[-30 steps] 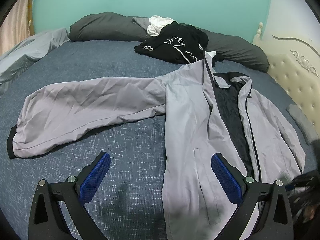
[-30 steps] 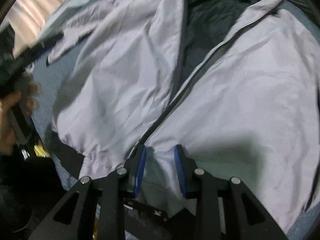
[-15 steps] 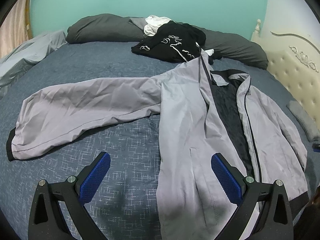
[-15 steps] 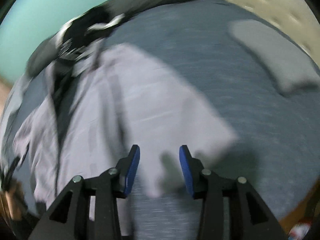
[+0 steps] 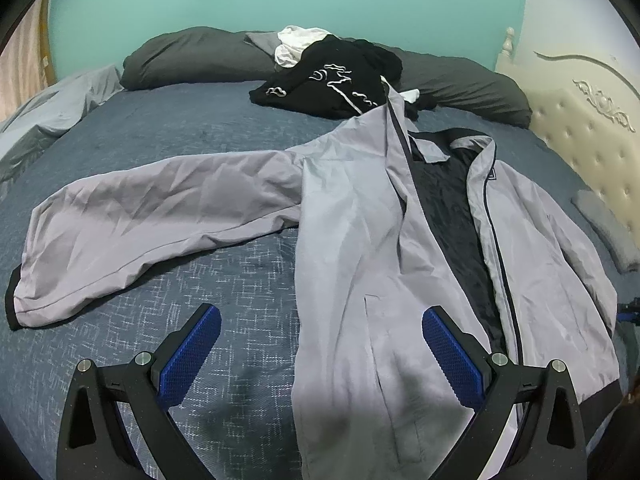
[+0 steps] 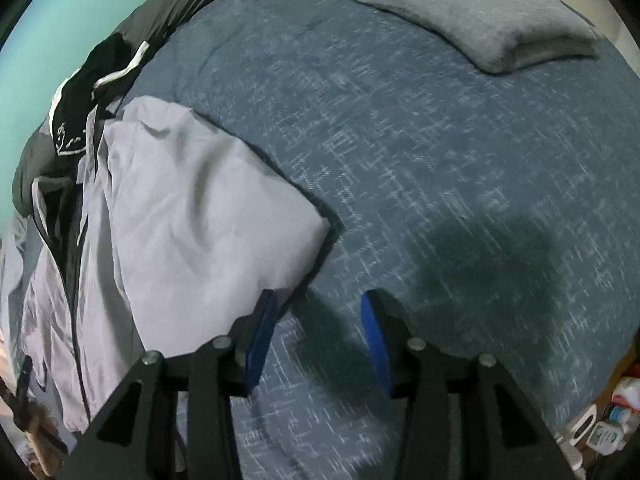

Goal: Fold clothes

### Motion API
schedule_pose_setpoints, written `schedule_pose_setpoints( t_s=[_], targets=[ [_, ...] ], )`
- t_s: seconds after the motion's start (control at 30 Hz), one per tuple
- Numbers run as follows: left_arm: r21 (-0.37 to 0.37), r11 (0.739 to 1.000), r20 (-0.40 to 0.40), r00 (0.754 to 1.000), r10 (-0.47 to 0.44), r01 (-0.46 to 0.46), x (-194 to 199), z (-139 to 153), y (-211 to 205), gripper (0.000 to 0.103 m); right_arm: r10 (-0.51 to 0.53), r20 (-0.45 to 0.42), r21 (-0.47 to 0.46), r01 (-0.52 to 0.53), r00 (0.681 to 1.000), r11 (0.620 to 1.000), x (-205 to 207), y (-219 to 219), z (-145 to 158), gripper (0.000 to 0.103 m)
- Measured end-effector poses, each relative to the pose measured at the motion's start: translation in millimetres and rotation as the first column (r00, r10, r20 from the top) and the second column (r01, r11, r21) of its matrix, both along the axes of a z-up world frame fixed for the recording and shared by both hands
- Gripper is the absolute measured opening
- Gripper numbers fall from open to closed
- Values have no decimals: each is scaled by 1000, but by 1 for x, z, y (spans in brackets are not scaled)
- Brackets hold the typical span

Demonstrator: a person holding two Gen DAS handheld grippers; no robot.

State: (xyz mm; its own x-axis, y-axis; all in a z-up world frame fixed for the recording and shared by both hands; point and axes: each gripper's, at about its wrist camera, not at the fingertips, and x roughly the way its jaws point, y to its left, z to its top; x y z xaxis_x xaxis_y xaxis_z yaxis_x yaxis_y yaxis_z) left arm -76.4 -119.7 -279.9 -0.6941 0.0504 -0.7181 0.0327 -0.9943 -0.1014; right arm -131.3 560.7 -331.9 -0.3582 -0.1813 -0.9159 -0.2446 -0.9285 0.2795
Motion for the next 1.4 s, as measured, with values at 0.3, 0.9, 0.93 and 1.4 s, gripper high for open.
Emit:
schedule_pose_setpoints(
  t_s=[0.3,0.9,0.93,1.4],
  targets=[
    [0,1000,2,1000,1,-1,-4,-1,-1,103,43,-59,-55,-46,997,997,-12,-11,-5,29],
    [-18,1000,7,1000,-11,11,-9,-3,-1,103,330,-221,0,-339,918,941,-101,-130,39,14],
    [-21,1000,7,1000,-14,14,-9,-3,0,103,366,-220,15,-372,904,928,-106,-142,41,14],
    [-45,998,18,998,-52,53,-14,-6,13,103,530,-193,28,-536,825,844,-113,-191,49,14]
  ],
)
